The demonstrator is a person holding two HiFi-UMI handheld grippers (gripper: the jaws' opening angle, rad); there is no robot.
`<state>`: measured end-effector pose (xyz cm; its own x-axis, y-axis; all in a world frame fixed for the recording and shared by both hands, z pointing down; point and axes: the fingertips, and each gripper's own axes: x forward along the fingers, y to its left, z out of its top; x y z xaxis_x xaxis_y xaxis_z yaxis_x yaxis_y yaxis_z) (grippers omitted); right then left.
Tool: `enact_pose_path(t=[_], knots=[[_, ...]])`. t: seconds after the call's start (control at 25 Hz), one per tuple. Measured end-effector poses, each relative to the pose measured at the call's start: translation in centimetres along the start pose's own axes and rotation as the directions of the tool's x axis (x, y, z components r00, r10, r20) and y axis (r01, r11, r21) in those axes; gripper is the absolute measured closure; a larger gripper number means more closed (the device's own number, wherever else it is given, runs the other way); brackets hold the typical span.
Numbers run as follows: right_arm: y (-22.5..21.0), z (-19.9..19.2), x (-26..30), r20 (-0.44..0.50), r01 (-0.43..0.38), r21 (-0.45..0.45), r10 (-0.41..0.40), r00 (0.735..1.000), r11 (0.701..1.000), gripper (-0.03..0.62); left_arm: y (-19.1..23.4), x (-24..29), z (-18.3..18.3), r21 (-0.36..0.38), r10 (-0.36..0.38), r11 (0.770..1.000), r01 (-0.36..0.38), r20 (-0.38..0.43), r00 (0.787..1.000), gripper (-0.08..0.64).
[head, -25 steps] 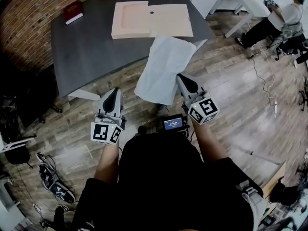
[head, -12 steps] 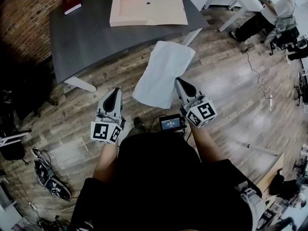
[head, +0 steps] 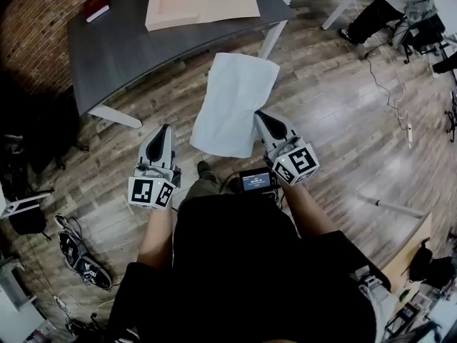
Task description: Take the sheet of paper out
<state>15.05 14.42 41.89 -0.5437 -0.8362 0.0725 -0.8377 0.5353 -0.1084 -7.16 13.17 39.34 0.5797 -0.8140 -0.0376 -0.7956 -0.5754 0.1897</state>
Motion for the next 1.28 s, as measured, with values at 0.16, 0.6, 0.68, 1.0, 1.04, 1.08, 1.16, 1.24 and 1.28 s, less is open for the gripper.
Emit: enact_pose_path(t=[0.16, 0.6, 0.68, 1.0, 1.04, 1.08, 1.16, 1.24, 1.28], knots=[[-0.6, -1.5, -4.1, -0.010, -0.006, 0.017, 0.007, 1.000, 1.000, 0.591, -4.0, -1.0, -0.5, 0.005, 0.007, 1.000, -0.007, -0.008, 1.000, 0.565], [0.4, -3.1, -6.9, 0.003, -0.056, -0.004, 0.056, 0.998, 0.998, 0.590, -7.9, -4.7, -2.8, 0.039, 0.059, 0.998, -0.057, -0.067, 0.996, 0.565], [0.9, -3.8, -6.8, -0.009, -0.049, 0.001, 0.049, 0.999, 0.999, 0.591, -7.4, -5.2, -3.6, 0.028, 0.064, 0.998, -0.062, -0.070, 0.996, 0.565], [1.3, -3.2, -7.0, -0.016, 0.006, -0.007, -0.006, 1.000, 1.000, 0.591, -6.2, -5.0, -3.2, -0.037, 0.016, 0.999, -0.018, -0.054, 0.998, 0.565], [1.4, -3.0, -7.1, -0.016, 0.012, -0.007, -0.012, 1.000, 1.000, 0.589, -6.2, -5.0, -2.8, -0.034, 0.006, 0.999, -0.008, -0.049, 0.999, 0.565], [1.5, -2.9, -7.0, -0.016, 0.015, -0.007, -0.015, 1.000, 1.000, 0.591, -6.2, -5.1, -2.4, -0.029, -0.002, 1.000, 0.001, -0.044, 0.999, 0.565], [1.9, -2.6, -6.6, -0.020, 0.017, -0.008, -0.018, 1.000, 1.000, 0.591, -5.8, -5.5, -1.8, -0.016, -0.012, 1.000, 0.011, -0.038, 0.999, 0.565], [2.5, -2.4, -5.8, -0.022, 0.021, -0.012, -0.021, 1.000, 1.000, 0.591, -5.0, -6.1, -1.5, -0.007, -0.013, 1.000, 0.013, -0.040, 0.999, 0.565], [2.8, -2.3, -5.5, -0.022, 0.021, -0.014, -0.022, 1.000, 1.000, 0.591, -4.6, -6.4, -1.5, -0.010, -0.010, 1.000, 0.010, -0.041, 0.999, 0.565]])
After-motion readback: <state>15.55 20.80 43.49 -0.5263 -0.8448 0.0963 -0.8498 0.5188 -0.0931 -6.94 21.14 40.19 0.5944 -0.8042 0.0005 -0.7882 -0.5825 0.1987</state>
